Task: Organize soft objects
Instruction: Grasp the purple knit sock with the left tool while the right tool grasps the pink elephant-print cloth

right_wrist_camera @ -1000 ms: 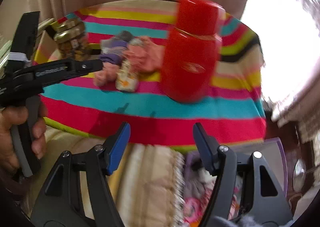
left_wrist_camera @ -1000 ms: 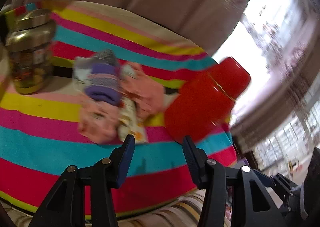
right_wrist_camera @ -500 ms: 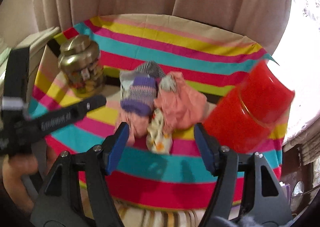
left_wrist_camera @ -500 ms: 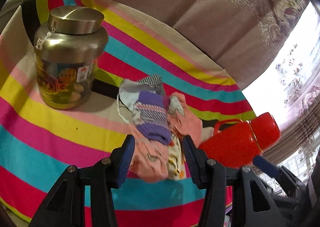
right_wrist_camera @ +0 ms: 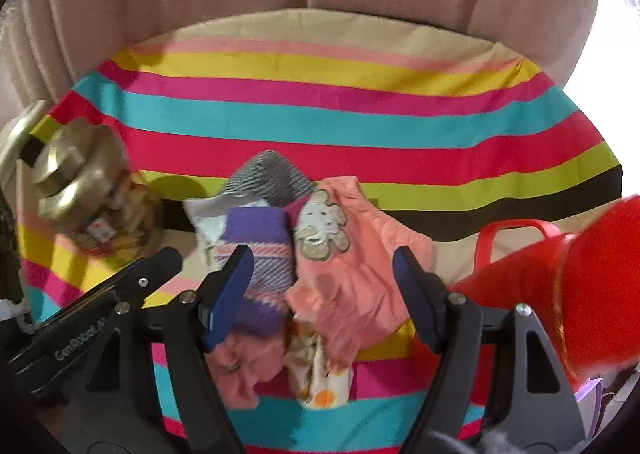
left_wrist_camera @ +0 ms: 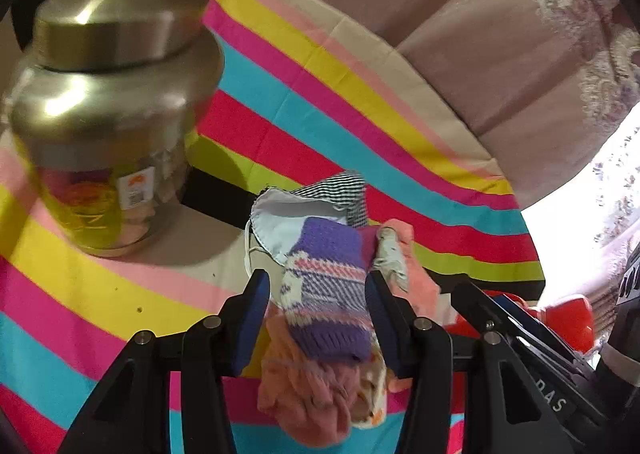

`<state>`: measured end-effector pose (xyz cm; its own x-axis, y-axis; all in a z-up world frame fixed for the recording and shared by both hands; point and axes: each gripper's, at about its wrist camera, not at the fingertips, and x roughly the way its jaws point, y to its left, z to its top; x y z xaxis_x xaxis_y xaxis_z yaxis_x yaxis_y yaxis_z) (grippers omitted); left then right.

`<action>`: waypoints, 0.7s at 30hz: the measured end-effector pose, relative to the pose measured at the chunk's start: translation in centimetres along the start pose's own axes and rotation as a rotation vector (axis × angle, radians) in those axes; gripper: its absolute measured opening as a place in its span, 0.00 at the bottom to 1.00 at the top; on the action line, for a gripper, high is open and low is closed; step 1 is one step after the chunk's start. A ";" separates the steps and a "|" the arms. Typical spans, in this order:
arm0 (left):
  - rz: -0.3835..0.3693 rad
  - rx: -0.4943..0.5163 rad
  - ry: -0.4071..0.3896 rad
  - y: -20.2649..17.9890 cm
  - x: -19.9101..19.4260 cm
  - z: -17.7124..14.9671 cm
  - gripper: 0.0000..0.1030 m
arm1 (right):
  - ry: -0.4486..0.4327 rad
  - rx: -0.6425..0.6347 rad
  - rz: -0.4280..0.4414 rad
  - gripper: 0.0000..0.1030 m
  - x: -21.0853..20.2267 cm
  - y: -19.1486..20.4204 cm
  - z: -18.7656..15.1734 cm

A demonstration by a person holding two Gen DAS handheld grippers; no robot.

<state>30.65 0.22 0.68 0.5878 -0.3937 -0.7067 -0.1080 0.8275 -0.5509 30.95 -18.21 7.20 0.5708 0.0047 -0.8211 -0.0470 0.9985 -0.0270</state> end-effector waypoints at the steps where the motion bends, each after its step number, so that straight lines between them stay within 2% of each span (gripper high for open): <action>1: 0.005 -0.007 0.001 0.2 0.6 0.1 0.49 | 0.008 0.001 -0.022 0.73 0.8 -0.2 0.1; 9: -0.002 0.002 0.027 1.3 3.9 -0.2 0.49 | 0.033 -0.096 -0.169 0.73 5.1 0.5 -1.1; 17: -0.118 0.052 0.077 1.2 5.6 -0.6 0.49 | 0.038 -0.138 -0.220 0.72 7.2 -0.5 -2.2; 21: -0.093 0.097 0.095 0.4 6.4 -0.9 0.49 | 0.034 -0.156 -0.225 0.72 8.4 -0.3 -2.7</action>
<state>33.61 -2.36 -4.48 0.5124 -0.5028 -0.6961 0.0242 0.8188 -0.5736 33.53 -18.63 -1.20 0.5531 -0.2208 -0.8033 -0.0496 0.9538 -0.2963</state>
